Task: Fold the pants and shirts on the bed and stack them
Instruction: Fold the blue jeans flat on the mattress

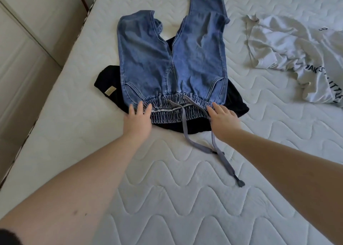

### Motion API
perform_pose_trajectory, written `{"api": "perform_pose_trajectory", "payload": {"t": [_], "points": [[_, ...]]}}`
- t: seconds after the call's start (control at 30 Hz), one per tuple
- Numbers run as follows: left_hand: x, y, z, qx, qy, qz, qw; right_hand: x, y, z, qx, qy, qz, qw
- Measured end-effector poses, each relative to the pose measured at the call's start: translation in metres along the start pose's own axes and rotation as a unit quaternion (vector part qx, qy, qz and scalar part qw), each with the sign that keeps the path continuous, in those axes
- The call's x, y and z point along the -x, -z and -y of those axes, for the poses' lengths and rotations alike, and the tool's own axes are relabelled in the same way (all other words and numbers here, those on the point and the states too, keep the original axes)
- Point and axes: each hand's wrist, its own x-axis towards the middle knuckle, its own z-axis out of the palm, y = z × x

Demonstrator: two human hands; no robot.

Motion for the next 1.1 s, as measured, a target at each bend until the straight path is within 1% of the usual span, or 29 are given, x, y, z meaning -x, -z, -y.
{"api": "perform_pose_trajectory", "payload": {"t": [0.07,0.1,0.17,0.2,0.27,0.37,0.47,0.53,0.63,0.7,0.83,1.0,1.1], "points": [[-0.008,-0.005,0.001,0.121,0.071,0.026,0.990,-0.012,-0.005,0.004,-0.029,-0.025,0.026,0.999],[-0.011,-0.007,0.002,0.155,0.080,0.023,0.984,-0.017,-0.006,0.005,-0.053,-0.041,0.041,0.997],[-0.010,-0.008,0.005,0.173,0.062,-0.005,0.983,-0.025,-0.008,0.005,-0.091,-0.069,0.056,0.992],[-0.009,-0.008,0.007,0.174,0.050,-0.023,0.983,-0.028,-0.009,0.004,-0.095,-0.075,0.050,0.991],[-0.005,-0.011,0.009,0.173,0.030,-0.049,0.983,-0.028,-0.013,0.003,-0.092,-0.076,0.024,0.993],[0.008,-0.016,0.009,0.183,0.004,-0.086,0.979,-0.024,-0.015,-0.001,-0.127,-0.073,-0.023,0.989],[0.027,-0.011,0.007,0.217,0.005,-0.148,0.965,-0.016,-0.009,-0.008,-0.129,-0.057,-0.042,0.989],[0.043,-0.001,0.003,0.240,0.007,-0.188,0.952,-0.004,-0.003,-0.012,-0.143,-0.047,-0.067,0.986],[0.077,0.019,-0.007,0.260,-0.002,-0.235,0.937,0.032,0.008,-0.009,-0.217,-0.048,-0.129,0.966],[0.106,0.030,-0.014,0.267,-0.019,-0.253,0.930,0.063,0.014,-0.003,-0.248,-0.049,-0.151,0.956],[0.174,0.042,-0.027,0.285,-0.026,-0.250,0.925,0.131,0.020,0.005,-0.273,-0.051,-0.151,0.949],[0.272,0.036,-0.034,0.321,0.005,-0.196,0.927,0.222,0.027,0.006,-0.294,-0.079,-0.125,0.944],[0.329,0.030,-0.028,0.316,0.025,-0.164,0.934,0.275,0.028,0.007,-0.297,-0.082,-0.091,0.947]]}}
